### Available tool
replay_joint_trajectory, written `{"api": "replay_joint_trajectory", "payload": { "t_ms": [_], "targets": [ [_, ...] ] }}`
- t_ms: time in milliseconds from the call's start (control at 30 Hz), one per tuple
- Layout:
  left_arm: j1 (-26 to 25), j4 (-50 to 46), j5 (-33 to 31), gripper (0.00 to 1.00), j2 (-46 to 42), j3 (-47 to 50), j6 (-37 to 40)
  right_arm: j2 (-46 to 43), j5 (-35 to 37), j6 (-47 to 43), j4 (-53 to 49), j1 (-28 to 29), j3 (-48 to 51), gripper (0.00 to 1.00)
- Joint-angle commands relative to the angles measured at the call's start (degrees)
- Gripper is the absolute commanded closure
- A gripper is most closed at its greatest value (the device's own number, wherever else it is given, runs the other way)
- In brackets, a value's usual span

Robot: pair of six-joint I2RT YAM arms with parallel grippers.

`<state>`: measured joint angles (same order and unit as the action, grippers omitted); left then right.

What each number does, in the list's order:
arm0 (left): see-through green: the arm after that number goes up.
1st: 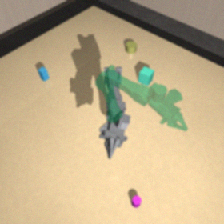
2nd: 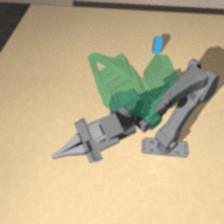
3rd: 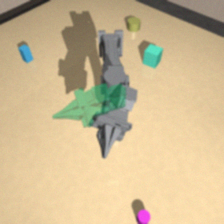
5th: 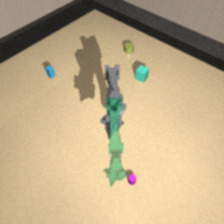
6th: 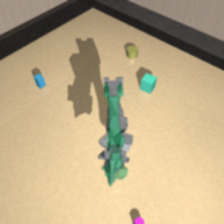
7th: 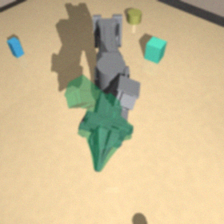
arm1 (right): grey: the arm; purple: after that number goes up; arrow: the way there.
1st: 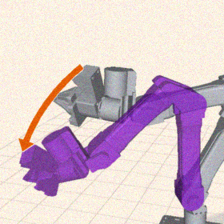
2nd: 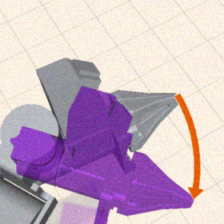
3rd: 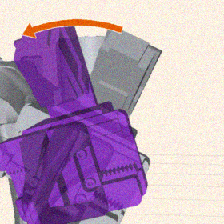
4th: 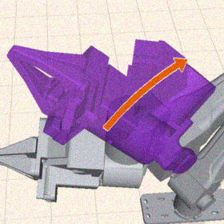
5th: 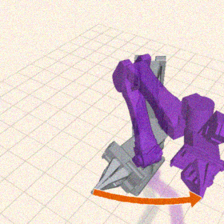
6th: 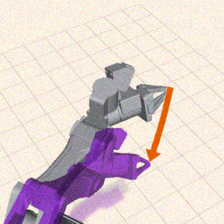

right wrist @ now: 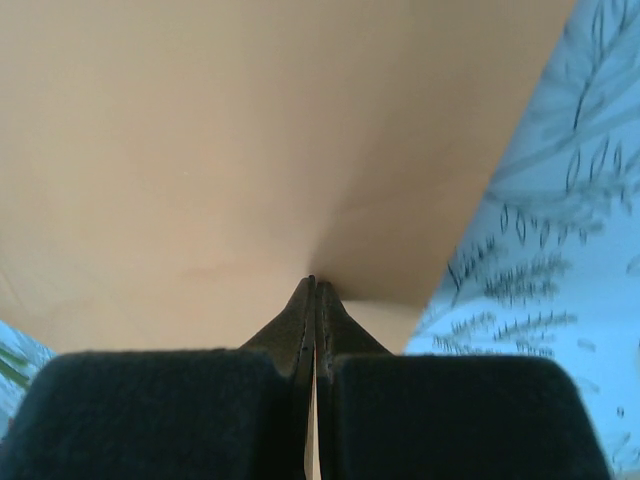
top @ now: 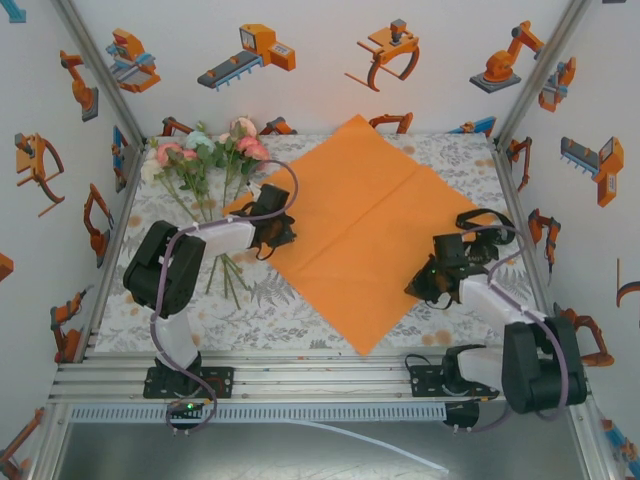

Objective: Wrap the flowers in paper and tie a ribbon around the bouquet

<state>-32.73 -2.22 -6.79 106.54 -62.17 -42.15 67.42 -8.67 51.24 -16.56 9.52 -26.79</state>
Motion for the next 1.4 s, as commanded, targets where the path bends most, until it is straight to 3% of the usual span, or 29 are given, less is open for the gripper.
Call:
{"api": "replay_joint_trajectory", "payload": {
  "t_ms": [0,133,233,333,433,567,733,833,967,1200,1367],
  "targets": [
    [0.9,-2.97,-0.08,0.83,-0.15,2.05,4.26,-3.32,-0.9,0.04,-5.89,0.68,-2.12,1.0],
    [0.69,-0.89,0.12,0.78,-4.96,5.57,3.54,-3.78,8.04,-5.27,-11.88,0.55,-9.31,1.0],
    [0.69,-0.96,0.18,0.7,-8.34,7.15,3.22,-0.81,9.65,-7.31,-11.81,0.41,-14.38,1.0],
    [0.23,3.87,5.66,0.6,-13.94,9.52,5.48,2.26,11.2,-9.75,-11.75,0.35,-19.4,0.99],
    [-1.44,5.16,5.48,0.55,-20.43,10.82,8.85,5.04,10.72,-11.83,-11.2,0.15,-23.77,0.98],
    [-2.61,1.96,1.0,0.54,-27.7,11.67,12.88,10.59,2.71,-15.46,-7.94,0.41,-27.51,0.89],
    [-1.1,-8.01,-11.3,0.55,-32.06,10.93,12.72,21.48,3.0,-14.82,-7.76,0.48,-31.49,0.87],
    [1.85,-12.04,-14.76,0.55,-32.4,10.56,11.65,25.66,2.85,-12.41,-4.79,0.5,-30.77,0.87],
    [6.67,-13.85,-13.65,0.55,-32.38,11.05,9.79,27.96,4.98,-9.27,-3.09,0.5,-28.38,0.87],
    [14.25,-15.26,-12.51,0.54,-32.15,11.1,8.6,22.4,11.45,0.63,1.17,0.48,-17.35,0.88],
    [19.63,-15.43,-11.0,0.54,-29.33,9.58,9.18,21.67,2.92,5.98,9.81,2.01,-11.1,0.89]
  ]
}}
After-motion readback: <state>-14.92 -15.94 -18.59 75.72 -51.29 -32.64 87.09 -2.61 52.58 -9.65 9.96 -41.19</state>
